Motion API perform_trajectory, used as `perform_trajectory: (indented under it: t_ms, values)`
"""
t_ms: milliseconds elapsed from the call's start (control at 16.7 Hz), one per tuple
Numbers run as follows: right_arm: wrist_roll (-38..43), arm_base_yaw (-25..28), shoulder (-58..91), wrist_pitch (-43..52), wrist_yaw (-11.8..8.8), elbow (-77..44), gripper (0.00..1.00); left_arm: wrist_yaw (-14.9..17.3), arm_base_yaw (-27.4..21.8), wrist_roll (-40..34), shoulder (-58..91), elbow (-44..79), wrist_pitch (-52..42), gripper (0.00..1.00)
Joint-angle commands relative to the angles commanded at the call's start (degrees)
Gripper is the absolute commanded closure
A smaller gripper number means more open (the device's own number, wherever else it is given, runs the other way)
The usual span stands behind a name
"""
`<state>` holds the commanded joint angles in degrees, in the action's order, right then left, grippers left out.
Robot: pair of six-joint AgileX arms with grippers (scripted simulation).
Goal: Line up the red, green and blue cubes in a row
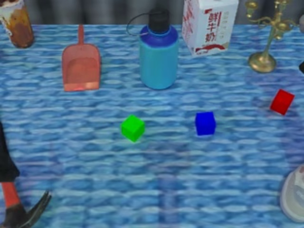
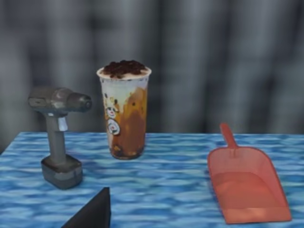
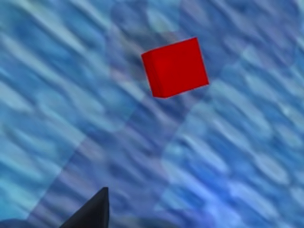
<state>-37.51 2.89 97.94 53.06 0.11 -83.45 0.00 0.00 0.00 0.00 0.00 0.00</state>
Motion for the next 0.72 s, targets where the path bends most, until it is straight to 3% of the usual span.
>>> perform_trajectory:
  t_ms: [360,720]
  values:
    - [-10.5,0.7,29.1,14.1,0.1,-25.1,0.0,0.0,0.0,0.0,0.0,0.0,0.0,0.0]
    - [-13.9,0.9,37.9,18.1,0.2,-33.5,0.0,0.0,0.0,0.0,0.0,0.0,0.0,0.0]
